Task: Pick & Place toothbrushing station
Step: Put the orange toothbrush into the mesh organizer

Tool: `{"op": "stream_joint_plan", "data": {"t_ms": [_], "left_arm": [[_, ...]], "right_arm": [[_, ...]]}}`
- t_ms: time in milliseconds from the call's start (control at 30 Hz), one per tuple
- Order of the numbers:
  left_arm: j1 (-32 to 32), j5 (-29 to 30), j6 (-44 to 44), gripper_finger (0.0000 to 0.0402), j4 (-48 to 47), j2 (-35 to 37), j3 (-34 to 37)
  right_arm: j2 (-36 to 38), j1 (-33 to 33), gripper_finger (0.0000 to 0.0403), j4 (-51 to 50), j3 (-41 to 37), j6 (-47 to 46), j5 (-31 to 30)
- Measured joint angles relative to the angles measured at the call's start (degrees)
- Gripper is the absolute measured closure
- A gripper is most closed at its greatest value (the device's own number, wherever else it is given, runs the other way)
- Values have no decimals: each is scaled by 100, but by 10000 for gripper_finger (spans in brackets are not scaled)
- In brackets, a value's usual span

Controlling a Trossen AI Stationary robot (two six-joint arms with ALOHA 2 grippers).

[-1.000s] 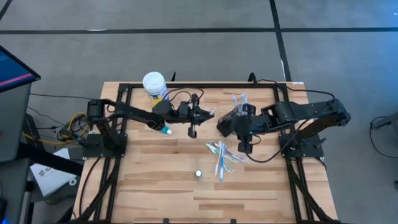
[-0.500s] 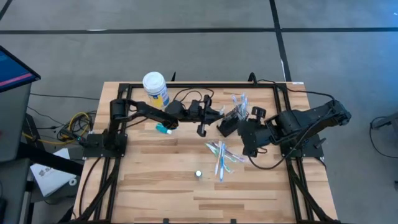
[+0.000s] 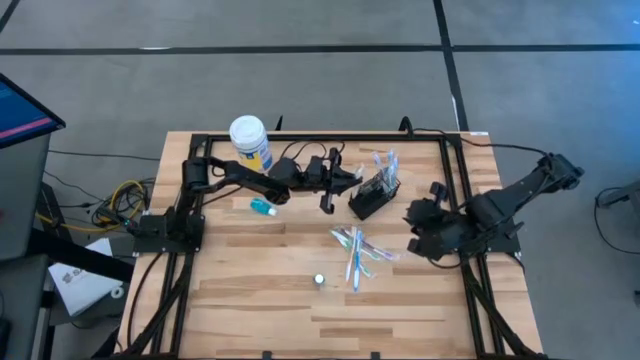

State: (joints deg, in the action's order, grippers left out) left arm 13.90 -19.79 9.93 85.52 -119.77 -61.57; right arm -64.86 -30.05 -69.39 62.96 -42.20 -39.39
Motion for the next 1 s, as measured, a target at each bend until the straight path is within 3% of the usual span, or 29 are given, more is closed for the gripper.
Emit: {"op": "stream_joint_plan", "data": {"t_ms": [233,533,733,1000], "left_arm": [[-3,0,-92,394,-57,-2,-187],[44,144,-168,394,-73,-423,-316],[80,151,103,394,-46,-883,-775],[119,149,107,391,-31,-1106,-815]], "right_arm": [[644,-32,295,758,-755,1,-192],[671,-36,295,994,-1023,61,-708],[671,-36,295,1034,-1067,62,-722],[671,-36,295,1036,-1068,70,-777]]}}
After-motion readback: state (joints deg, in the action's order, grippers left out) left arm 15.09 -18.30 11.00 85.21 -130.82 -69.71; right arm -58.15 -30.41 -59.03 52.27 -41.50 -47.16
